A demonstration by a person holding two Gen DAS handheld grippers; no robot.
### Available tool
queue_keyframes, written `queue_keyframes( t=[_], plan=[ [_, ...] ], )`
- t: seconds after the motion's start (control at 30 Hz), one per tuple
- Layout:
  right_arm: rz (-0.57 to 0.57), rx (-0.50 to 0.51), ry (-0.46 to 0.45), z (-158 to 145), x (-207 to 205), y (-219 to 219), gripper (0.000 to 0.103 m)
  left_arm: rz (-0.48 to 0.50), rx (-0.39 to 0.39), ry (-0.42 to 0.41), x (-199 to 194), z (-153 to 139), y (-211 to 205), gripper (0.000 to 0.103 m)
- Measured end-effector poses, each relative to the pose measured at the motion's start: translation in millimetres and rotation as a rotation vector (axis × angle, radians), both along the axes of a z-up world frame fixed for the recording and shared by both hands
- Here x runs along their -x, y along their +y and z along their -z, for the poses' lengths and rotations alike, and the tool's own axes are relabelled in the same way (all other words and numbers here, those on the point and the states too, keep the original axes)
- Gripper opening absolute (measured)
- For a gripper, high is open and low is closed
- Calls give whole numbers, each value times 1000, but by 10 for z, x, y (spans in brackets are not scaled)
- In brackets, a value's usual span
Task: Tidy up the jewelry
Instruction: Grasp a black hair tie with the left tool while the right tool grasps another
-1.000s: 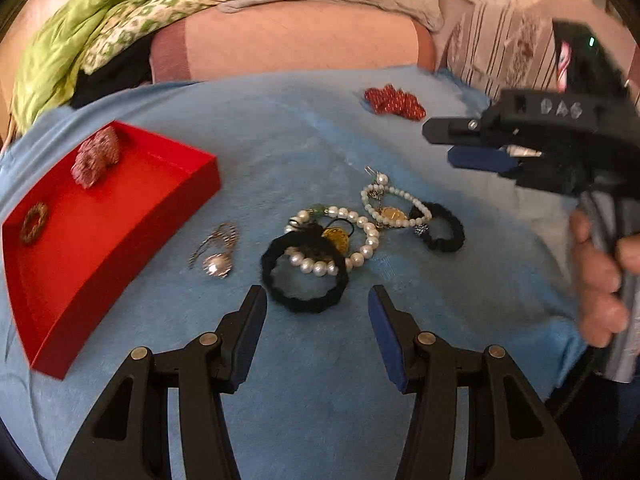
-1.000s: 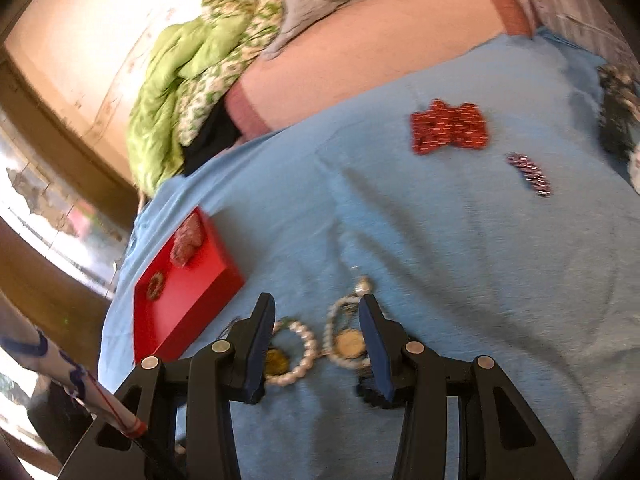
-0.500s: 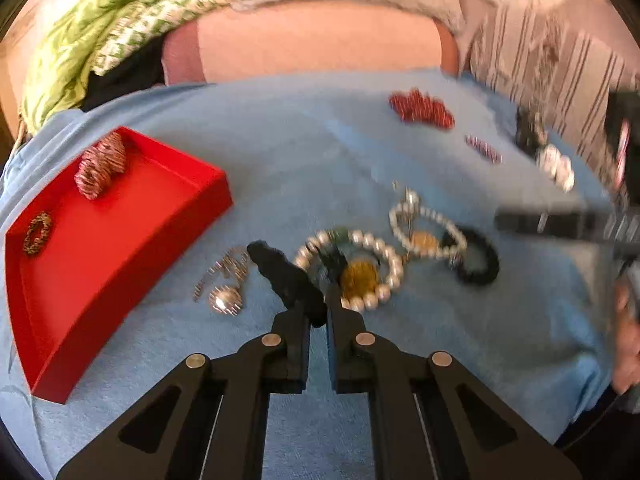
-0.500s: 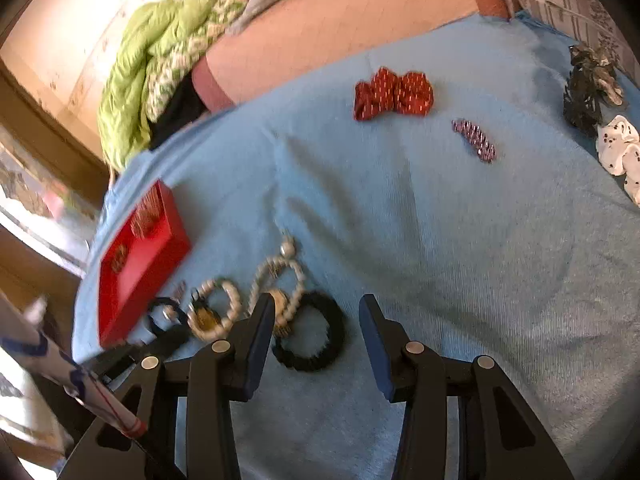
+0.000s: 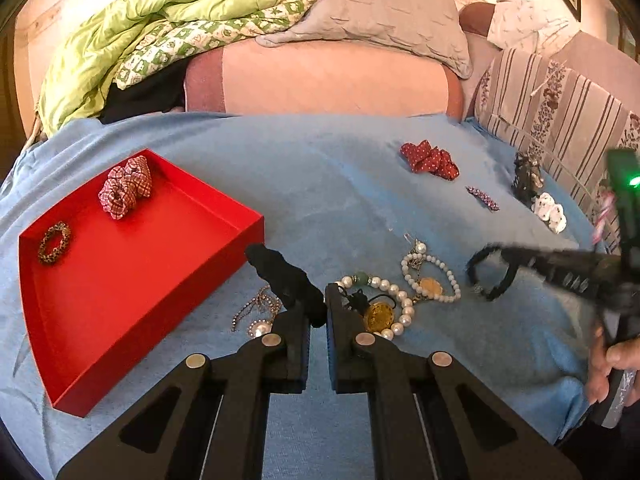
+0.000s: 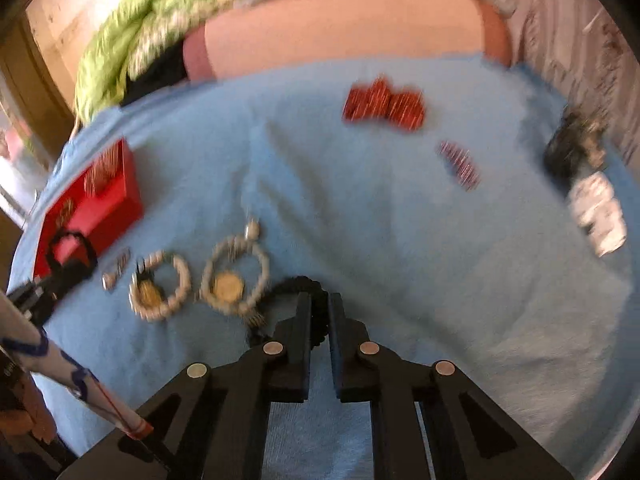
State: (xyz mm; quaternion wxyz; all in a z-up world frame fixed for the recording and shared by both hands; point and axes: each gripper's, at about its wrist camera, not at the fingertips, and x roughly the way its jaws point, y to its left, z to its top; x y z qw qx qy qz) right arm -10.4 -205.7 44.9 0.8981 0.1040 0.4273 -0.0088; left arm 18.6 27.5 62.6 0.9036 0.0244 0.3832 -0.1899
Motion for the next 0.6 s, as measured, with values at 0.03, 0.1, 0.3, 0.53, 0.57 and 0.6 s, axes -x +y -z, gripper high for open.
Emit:
queue_keyframes(
  t=[0.03,0.1,0.3,0.53,0.57,0.6],
  plan=[
    [10,-26,-62,-101,47,-33,8,-2,3,1,-8,-4,0,7],
    [10,-65,-155,-246,123,-42,8,-3,-2,-5,-13,-9,-7,7],
    [-89,-101,-288,-463,169,246,8,-16,-29,-27,-32,-25,-19,7],
    [-178,-94,-279,-449,87,576,8,-28,-49,-40,-69,-38,21,7],
    [-188,-95,-278,-432,70,596,8,-29,-51,-41,-73,-39,25,7],
    [-193,-94,-277,-420,60,610,8,-29,-51,-41,-76,-42,30,7]
  ],
)
